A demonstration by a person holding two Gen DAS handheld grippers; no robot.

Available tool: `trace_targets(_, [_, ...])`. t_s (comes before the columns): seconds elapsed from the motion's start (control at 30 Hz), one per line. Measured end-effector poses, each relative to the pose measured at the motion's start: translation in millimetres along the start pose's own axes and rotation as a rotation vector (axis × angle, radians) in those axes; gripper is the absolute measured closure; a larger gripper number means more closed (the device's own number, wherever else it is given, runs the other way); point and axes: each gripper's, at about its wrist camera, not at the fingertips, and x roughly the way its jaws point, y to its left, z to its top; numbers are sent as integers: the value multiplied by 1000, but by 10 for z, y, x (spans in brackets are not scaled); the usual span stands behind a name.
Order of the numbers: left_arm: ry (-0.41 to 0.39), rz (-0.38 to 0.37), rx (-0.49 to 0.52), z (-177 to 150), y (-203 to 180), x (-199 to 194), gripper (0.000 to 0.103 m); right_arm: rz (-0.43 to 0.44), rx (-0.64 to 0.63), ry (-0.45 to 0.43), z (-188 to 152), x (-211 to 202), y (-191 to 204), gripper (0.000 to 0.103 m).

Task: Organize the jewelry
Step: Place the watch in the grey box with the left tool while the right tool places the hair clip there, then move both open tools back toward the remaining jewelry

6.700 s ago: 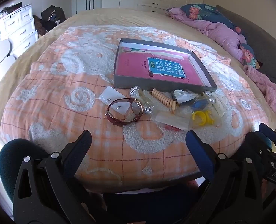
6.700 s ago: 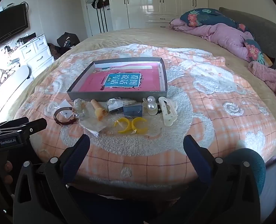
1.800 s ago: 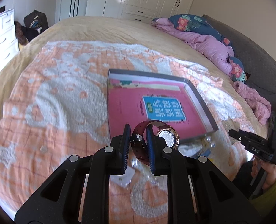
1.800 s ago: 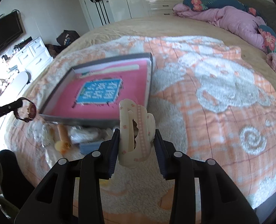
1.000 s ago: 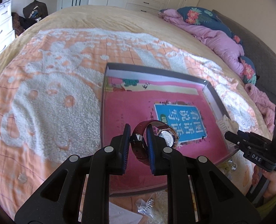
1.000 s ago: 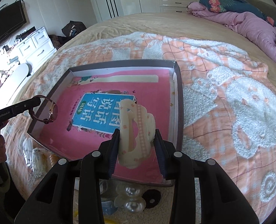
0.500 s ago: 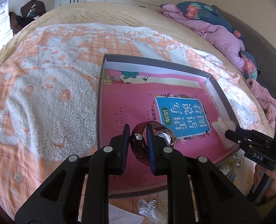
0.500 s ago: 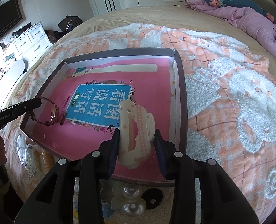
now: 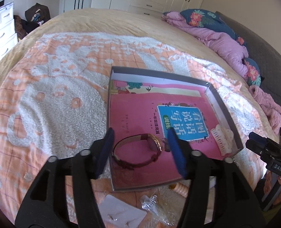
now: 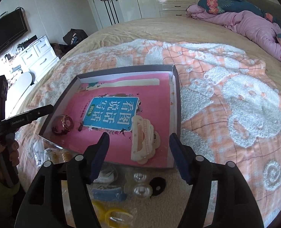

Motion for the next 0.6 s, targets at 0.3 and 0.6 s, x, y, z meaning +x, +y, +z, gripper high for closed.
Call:
trace_targets(0.3, [-78, -7, -8, -43, -56, -481, 14, 12, 2, -63, -62, -353, 85, 22])
trace_targets(0.6, [-102, -15, -34, -190, -32, -788, 10, 30, -6, -99, -141, -597, 173, 17])
